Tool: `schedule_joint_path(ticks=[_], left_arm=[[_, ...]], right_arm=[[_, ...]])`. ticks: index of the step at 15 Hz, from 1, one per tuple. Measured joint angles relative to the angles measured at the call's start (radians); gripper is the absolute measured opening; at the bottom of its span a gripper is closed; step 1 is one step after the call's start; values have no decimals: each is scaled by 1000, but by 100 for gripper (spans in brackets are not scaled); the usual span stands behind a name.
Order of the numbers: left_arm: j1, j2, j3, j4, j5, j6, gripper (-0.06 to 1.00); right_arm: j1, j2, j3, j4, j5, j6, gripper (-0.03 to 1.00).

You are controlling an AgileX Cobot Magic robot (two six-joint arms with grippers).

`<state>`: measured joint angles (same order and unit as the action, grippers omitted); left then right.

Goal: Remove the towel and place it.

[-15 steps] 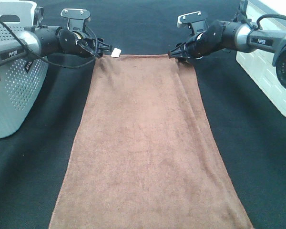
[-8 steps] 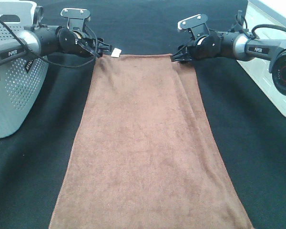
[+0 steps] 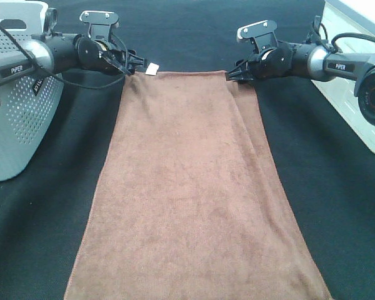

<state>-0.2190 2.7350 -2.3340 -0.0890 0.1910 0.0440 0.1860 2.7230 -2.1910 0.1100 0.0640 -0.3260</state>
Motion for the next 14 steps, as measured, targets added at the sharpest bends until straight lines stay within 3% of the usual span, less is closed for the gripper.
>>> schedule_joint_path(ticks=[14], left_arm=[[0,0,0,0,-1,-1,60]], right_arm=[[-58,35,0,0,-103,11,62]])
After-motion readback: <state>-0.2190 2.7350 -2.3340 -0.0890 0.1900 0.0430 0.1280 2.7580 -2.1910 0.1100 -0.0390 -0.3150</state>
